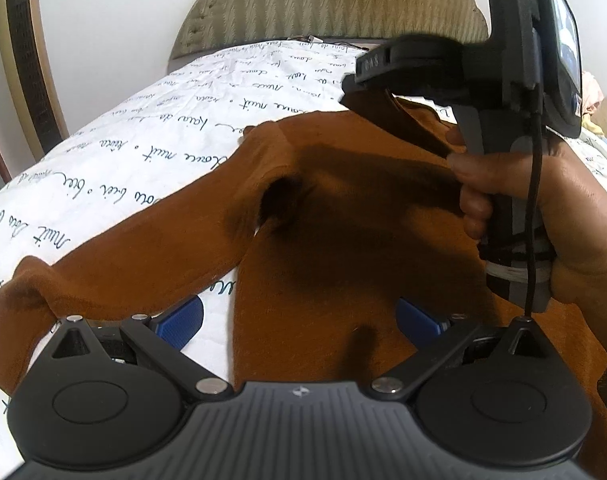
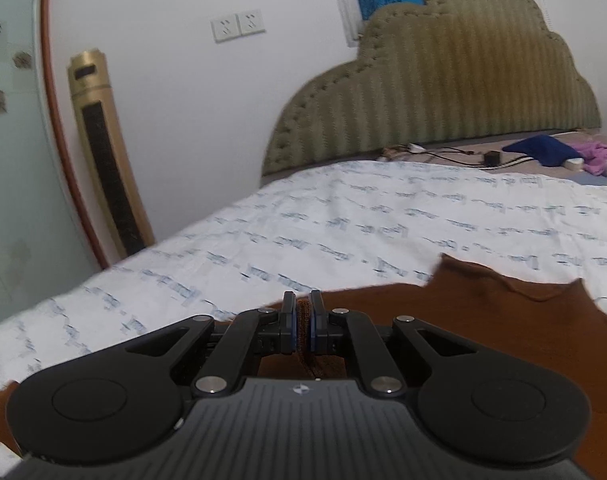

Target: Fold small clothes

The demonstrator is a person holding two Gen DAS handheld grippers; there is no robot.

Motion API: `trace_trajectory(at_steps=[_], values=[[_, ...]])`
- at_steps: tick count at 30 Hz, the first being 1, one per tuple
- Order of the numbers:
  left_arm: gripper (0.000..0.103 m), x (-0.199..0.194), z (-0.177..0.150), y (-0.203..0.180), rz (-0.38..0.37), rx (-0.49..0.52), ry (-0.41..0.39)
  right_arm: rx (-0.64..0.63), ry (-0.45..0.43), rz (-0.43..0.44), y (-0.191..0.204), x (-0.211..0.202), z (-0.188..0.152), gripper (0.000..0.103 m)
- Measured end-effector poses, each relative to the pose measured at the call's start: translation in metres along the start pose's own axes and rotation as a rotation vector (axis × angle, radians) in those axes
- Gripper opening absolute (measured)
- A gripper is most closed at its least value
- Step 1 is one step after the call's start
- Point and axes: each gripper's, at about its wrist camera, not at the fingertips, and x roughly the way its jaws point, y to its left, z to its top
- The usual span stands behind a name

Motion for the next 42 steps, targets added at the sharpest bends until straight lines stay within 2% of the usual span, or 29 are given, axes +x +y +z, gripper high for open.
trace_trajectory(at_steps=[7, 11, 14, 16, 18, 21, 23, 25, 27, 29, 31, 33, 35, 39, 42], values=[[0.103, 0.001, -0.002, 0.001, 0.002, -0.004, 0.007, -0.001, 0.011, 0.033, 0.013, 0.009, -0.002, 0.012], [0.103, -0.001, -0.002, 0.001, 0.002, -0.006, 0.003, 0.036, 0.059, 0.054, 0.011, 0.016, -0.01, 0.014], [0.103, -0.004, -0.002, 0.002, 0.009, -0.004, -0.005, 0.065, 0.106, 0.083, 0.009, 0.017, -0.013, 0.021], [0.103, -0.006, -0.002, 0.003, 0.014, -0.008, -0.013, 0.059, 0.109, 0.09, 0.009, 0.01, -0.013, 0.043], [0.103, -0.009, -0.003, 0.006, 0.024, -0.017, -0.025, 0.052, 0.094, 0.084, 0.008, -0.002, -0.013, 0.047], [0.103, -0.01, -0.005, 0.01, 0.036, -0.059, -0.035, 0.077, 0.092, 0.052, -0.001, -0.015, -0.016, 0.047], [0.103, -0.008, -0.005, 0.012, 0.035, -0.074, -0.023, 0.131, 0.135, 0.023, -0.011, -0.014, -0.022, 0.047], [0.103, -0.008, -0.005, 0.013, 0.033, -0.074, -0.018, 0.172, 0.232, 0.01, -0.018, -0.004, -0.031, 0.048], [0.103, -0.011, -0.006, 0.012, 0.041, -0.063, -0.028, 0.127, 0.29, -0.042, -0.013, 0.001, -0.04, 0.048], [0.103, -0.014, -0.007, 0.011, 0.055, -0.052, -0.033, 0.086, 0.262, -0.069, -0.005, -0.005, -0.043, 0.048], [0.103, -0.016, -0.008, 0.012, 0.064, -0.05, -0.033, 0.1, 0.245, -0.062, -0.004, -0.01, -0.044, 0.057], [0.103, -0.018, -0.009, 0.014, 0.068, -0.053, -0.028, 0.075, 0.277, -0.087, -0.002, -0.008, -0.044, 0.058], [0.103, -0.022, -0.011, 0.019, 0.078, -0.058, -0.035, 0.048, 0.258, -0.129, 0.0, -0.012, -0.044, 0.058], [0.103, -0.03, -0.017, 0.038, 0.134, -0.105, -0.04, 0.065, 0.21, -0.091, 0.0, -0.029, -0.036, 0.058], [0.103, -0.038, -0.023, 0.061, 0.174, -0.186, -0.05, -0.018, 0.171, -0.067, 0.015, -0.041, -0.031, 0.06]])
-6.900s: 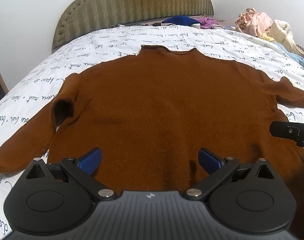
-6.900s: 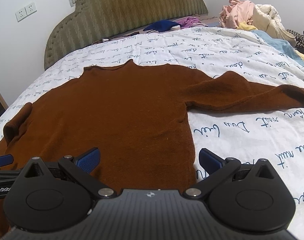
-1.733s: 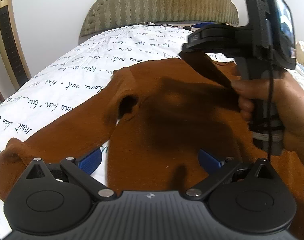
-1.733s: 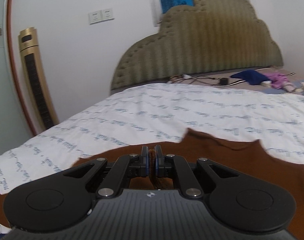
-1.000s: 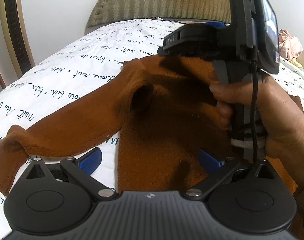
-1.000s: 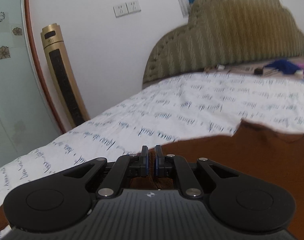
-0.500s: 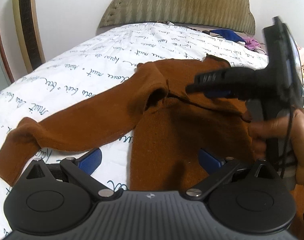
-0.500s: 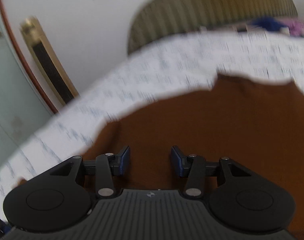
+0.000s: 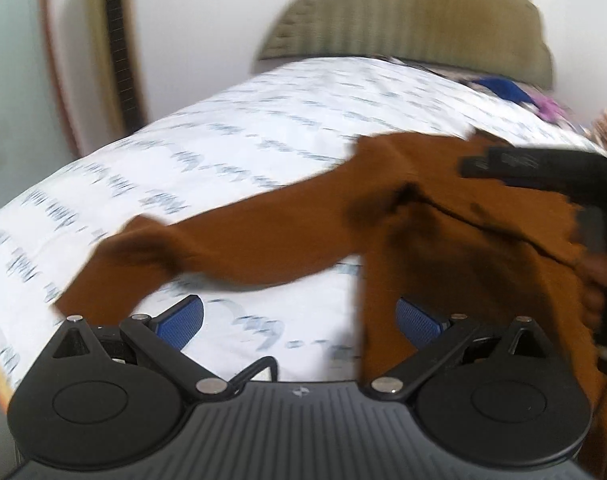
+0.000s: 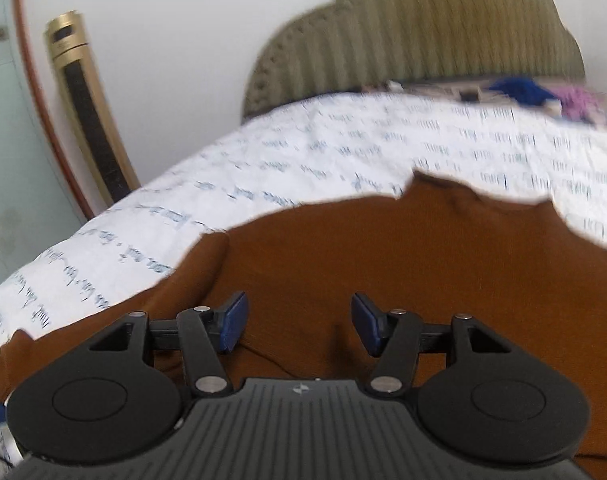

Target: Fold small clothes

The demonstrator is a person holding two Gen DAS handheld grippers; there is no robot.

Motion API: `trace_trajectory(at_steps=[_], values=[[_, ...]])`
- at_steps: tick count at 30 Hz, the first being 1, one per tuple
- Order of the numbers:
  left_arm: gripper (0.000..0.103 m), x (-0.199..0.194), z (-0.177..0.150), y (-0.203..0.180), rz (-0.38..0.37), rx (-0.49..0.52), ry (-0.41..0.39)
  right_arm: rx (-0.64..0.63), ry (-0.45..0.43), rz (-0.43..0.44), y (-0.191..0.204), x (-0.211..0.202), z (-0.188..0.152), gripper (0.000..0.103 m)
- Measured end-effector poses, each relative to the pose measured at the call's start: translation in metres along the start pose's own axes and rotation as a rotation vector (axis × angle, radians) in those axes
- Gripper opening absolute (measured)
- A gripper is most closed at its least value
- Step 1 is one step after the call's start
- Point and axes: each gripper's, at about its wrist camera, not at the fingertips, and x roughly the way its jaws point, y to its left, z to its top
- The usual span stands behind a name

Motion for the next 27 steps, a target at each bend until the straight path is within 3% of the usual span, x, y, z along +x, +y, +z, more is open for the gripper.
trace_trajectory(at_steps=[3, 8, 12, 17, 21, 24, 27], values=[[0.103, 0.001, -0.001, 0.032, 0.0, -0.157, -0.004, -0.075, -0.033, 0.055, 0.016, -0.012, -0.001, 0.073], [0.103, 0.014, -0.014, 0.1, -0.114, -0.617, 0.0, -0.103, -0.054, 0.111, 0.032, -0.028, 0.001, 0.076], [0.103, 0.018, -0.027, 0.13, -0.133, -0.845, -0.097, -0.12, -0.065, 0.123, 0.04, -0.036, -0.001, 0.083], [0.103, 0.029, -0.029, 0.154, -0.166, -1.048, -0.1, -0.101, -0.059, 0.114, 0.039, -0.039, -0.004, 0.086], [0.102, 0.03, -0.029, 0.172, -0.175, -1.128, -0.096, -0.078, -0.053, 0.105, 0.034, -0.038, -0.006, 0.087], [0.103, 0.024, -0.04, 0.175, -0.291, -1.218, 0.0, -0.058, -0.037, 0.111, 0.031, -0.037, -0.008, 0.087], [0.103, 0.023, -0.044, 0.167, -0.383, -1.234, 0.024, -0.036, -0.036, 0.125, 0.028, -0.038, -0.01, 0.088]])
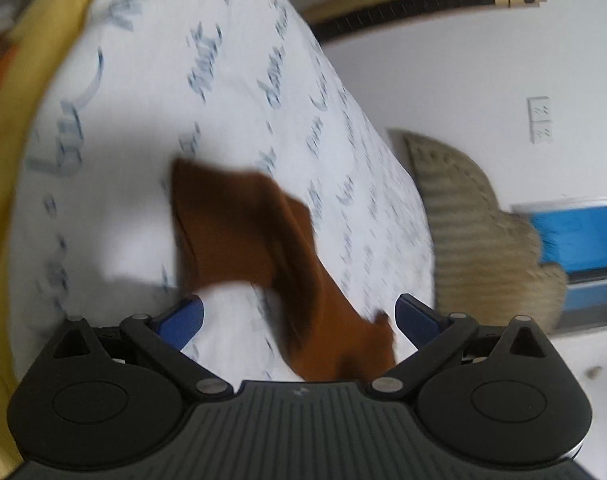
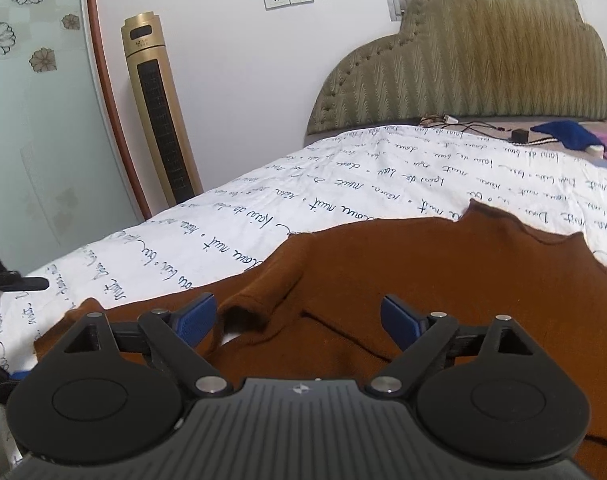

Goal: Fold small clothes
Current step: 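Grasp the other sleeve cuff with the left gripper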

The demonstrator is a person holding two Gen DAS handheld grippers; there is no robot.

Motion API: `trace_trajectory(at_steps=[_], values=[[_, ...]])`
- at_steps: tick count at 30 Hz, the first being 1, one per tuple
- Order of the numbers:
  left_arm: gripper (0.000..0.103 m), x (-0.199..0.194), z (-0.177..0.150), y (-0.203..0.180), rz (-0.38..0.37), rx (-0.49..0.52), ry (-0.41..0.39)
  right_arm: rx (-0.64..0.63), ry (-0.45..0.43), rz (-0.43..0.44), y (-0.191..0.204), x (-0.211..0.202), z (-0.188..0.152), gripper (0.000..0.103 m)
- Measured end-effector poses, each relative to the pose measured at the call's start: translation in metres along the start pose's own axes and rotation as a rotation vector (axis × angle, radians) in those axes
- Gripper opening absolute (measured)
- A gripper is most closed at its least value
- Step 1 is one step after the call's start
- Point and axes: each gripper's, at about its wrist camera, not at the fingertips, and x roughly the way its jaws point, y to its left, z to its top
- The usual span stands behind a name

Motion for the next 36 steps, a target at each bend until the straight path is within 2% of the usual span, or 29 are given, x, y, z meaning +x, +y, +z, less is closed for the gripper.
trace_trajectory(at_steps=[2, 5, 7, 10, 11, 13, 14, 15, 16, 17, 18, 20, 23, 28, 33, 36], values=[[0.103, 0.008, 0.002, 0.002, -0.02, -0.015, 0.02, 0.011, 0.005, -0.001, -0.001, 0.001, -0.001, 0.088], [0.102, 0.017, 0.006, 0.01, -0.007, -0.071, 0.022, 0.007, 0.014, -0.004, 0.0, 0.001, -0.004, 0.089], [0.098, 0.016, 0.01, 0.009, -0.003, -0.059, -0.029, 0.003, 0.014, -0.008, 0.0, -0.001, -0.005, 0.091], [0.098, 0.012, 0.016, 0.006, 0.011, -0.028, -0.141, 0.011, 0.016, -0.013, -0.002, -0.002, -0.005, 0.091], [0.097, 0.011, 0.016, 0.006, 0.01, -0.032, -0.157, 0.014, 0.018, -0.014, -0.002, -0.001, -0.005, 0.091], [0.091, 0.012, 0.017, 0.004, 0.018, -0.02, -0.174, 0.015, 0.021, -0.014, -0.004, -0.001, -0.005, 0.091], [0.076, 0.011, 0.017, 0.003, 0.034, -0.005, -0.178, 0.014, 0.021, -0.014, -0.004, -0.002, -0.006, 0.091], [0.056, 0.013, 0.018, 0.001, 0.052, 0.009, -0.171, 0.014, 0.022, -0.015, -0.004, -0.002, -0.006, 0.091], [0.045, 0.016, 0.02, 0.0, 0.065, 0.021, -0.15, 0.015, 0.022, -0.015, -0.005, -0.003, -0.006, 0.092], [0.028, 0.017, 0.022, 0.001, 0.072, 0.026, -0.123, 0.016, 0.021, -0.015, -0.005, -0.003, -0.006, 0.092], [0.018, 0.017, 0.022, 0.006, 0.074, 0.022, -0.095, 0.019, 0.021, -0.015, -0.006, -0.003, -0.006, 0.093], [0.009, 0.021, 0.022, 0.011, 0.078, 0.024, -0.064, 0.026, 0.024, -0.015, -0.007, -0.004, -0.007, 0.093], [0.007, 0.016, 0.021, 0.004, 0.096, 0.108, -0.101, 0.026, 0.029, -0.014, -0.008, -0.004, -0.007, 0.093], [0.007, -0.008, 0.028, -0.016, 0.124, 0.257, -0.267, 0.031, 0.025, -0.015, -0.011, -0.006, -0.007, 0.093], [0.007, -0.035, 0.054, -0.031, 0.177, 0.312, -0.437, 0.055, 0.017, -0.027, -0.022, -0.012, -0.008, 0.094], [0.007, -0.043, 0.063, -0.04, 0.198, 0.334, -0.505, 0.092, 0.018, -0.034, -0.032, -0.014, -0.01, 0.094]])
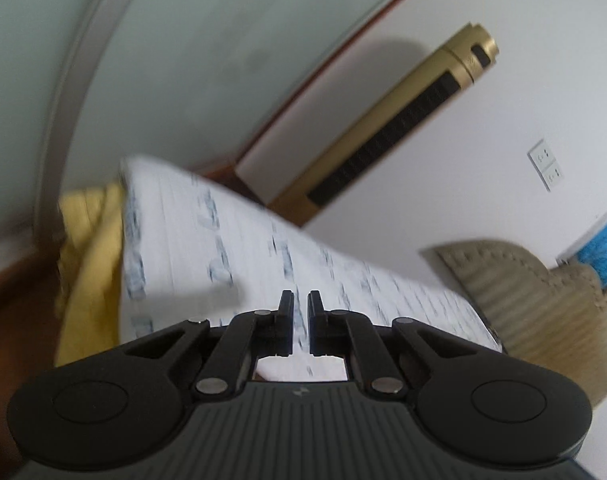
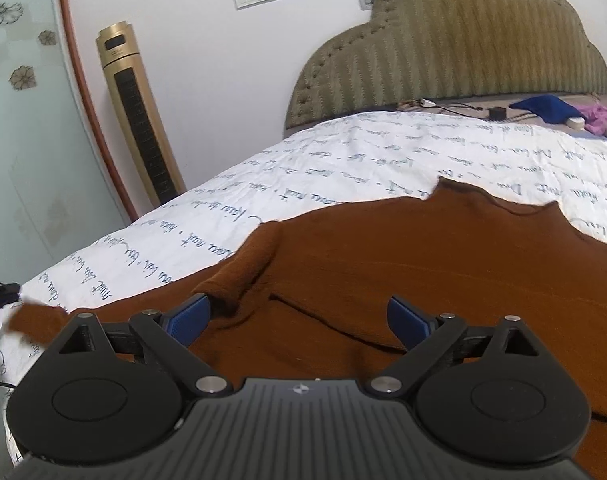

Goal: Fold small clothes
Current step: 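Grasp the other sleeve cuff with the left gripper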

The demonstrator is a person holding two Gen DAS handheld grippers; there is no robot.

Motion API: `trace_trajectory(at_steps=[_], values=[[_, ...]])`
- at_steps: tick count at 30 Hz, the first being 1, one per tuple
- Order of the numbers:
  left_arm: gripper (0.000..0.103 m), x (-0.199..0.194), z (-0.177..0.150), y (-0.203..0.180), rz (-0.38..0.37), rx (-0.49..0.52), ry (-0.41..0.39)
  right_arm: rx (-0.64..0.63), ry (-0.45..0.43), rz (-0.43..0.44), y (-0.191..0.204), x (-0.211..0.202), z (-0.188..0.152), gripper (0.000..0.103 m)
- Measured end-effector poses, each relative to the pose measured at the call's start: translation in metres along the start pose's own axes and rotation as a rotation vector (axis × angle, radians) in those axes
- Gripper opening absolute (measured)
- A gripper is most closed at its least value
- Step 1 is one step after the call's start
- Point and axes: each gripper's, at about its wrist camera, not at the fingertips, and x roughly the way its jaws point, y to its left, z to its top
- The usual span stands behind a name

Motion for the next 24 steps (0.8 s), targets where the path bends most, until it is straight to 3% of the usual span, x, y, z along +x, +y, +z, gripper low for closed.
trace_trajectory(at_steps=[2, 4, 7, 10, 11, 13, 14, 15, 18, 22, 24], values=[[0.007, -0.001, 0.005, -0.006, 0.011, 0.011, -0.036, 0.032, 0.004, -0.005, -0.007, -0.001, -0.001, 0.094], [0.007, 0.003, 0.01, -0.01, -0.01, 0.008, -0.009, 0.052, 0.006, -0.014, -0.012, -0.002, -0.002, 0.094], [0.007, 0.019, 0.01, -0.009, -0.128, -0.031, 0.206, 0.021, 0.006, -0.006, -0.008, -0.004, -0.004, 0.094], [0.012, 0.028, -0.01, -0.008, -0.209, -0.09, 0.478, -0.041, 0.007, 0.008, 0.003, -0.001, -0.004, 0.096], [0.021, 0.029, -0.018, -0.006, -0.232, -0.11, 0.537, -0.053, 0.007, 0.011, 0.007, 0.001, -0.004, 0.096], [0.053, 0.031, -0.035, -0.002, -0.244, -0.166, 0.612, -0.058, 0.012, 0.022, 0.012, 0.004, -0.004, 0.096], [0.078, 0.033, -0.041, 0.001, -0.246, -0.2, 0.628, -0.055, 0.018, 0.028, 0.014, 0.006, -0.004, 0.096], [0.083, 0.033, -0.044, 0.004, -0.243, -0.214, 0.623, -0.053, 0.023, 0.032, 0.016, 0.007, -0.004, 0.096], [0.083, 0.036, -0.046, 0.009, -0.174, -0.211, 0.585, -0.057, 0.026, 0.037, 0.018, 0.005, -0.007, 0.096], [0.083, 0.033, -0.058, 0.019, -0.153, -0.248, 0.598, -0.048, 0.037, 0.024, 0.015, 0.005, -0.009, 0.097], [0.082, 0.033, -0.06, 0.027, -0.143, -0.302, 0.557, -0.024, 0.044, 0.018, 0.011, 0.006, -0.011, 0.097]])
